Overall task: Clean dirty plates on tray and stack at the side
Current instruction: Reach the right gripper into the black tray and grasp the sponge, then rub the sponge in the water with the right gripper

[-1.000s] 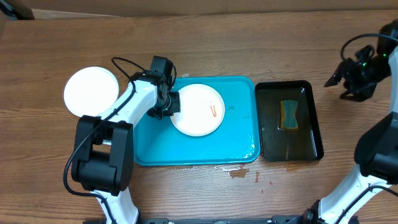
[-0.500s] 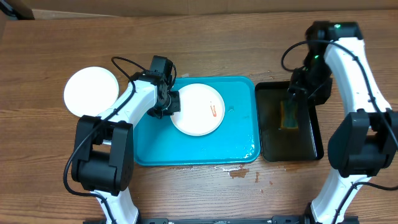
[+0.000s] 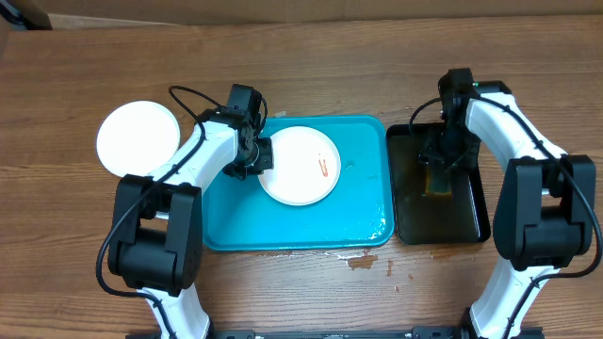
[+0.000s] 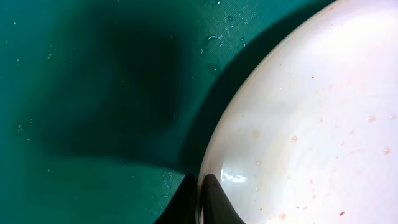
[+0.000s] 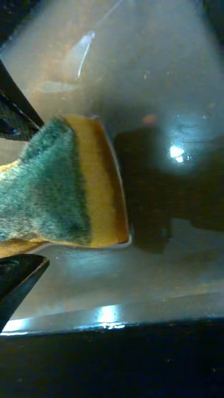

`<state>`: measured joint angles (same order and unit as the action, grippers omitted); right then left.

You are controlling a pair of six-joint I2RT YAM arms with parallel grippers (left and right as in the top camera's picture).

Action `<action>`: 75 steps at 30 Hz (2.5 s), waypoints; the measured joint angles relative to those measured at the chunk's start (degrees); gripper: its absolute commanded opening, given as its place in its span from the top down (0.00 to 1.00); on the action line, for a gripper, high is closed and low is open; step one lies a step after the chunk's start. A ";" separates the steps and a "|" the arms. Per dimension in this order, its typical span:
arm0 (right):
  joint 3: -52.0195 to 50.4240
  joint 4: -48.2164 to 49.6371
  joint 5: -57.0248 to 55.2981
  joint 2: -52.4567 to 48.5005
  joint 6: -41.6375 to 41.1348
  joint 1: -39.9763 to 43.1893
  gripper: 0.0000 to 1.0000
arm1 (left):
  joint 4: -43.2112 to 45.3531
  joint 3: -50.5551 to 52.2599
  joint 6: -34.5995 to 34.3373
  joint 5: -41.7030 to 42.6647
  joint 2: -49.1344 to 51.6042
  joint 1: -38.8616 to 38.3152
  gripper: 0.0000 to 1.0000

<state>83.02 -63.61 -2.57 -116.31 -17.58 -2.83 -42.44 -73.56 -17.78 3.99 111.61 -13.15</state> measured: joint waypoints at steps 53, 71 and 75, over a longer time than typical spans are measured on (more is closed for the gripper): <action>-6.54 5.35 -0.70 1.51 0.33 0.11 0.32 | -0.39 0.00 0.00 -0.44 0.00 0.00 0.90; -6.05 5.40 -1.75 1.51 -0.17 0.13 0.17 | -0.42 0.00 0.00 -0.44 0.00 0.00 0.89; -5.35 1.46 -1.29 1.51 -0.07 0.13 0.24 | -0.42 0.00 0.00 -0.44 0.00 0.00 0.90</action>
<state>77.67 -62.15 -3.86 -114.80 -17.65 -2.70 -42.85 -73.56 -17.78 3.55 111.61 -13.15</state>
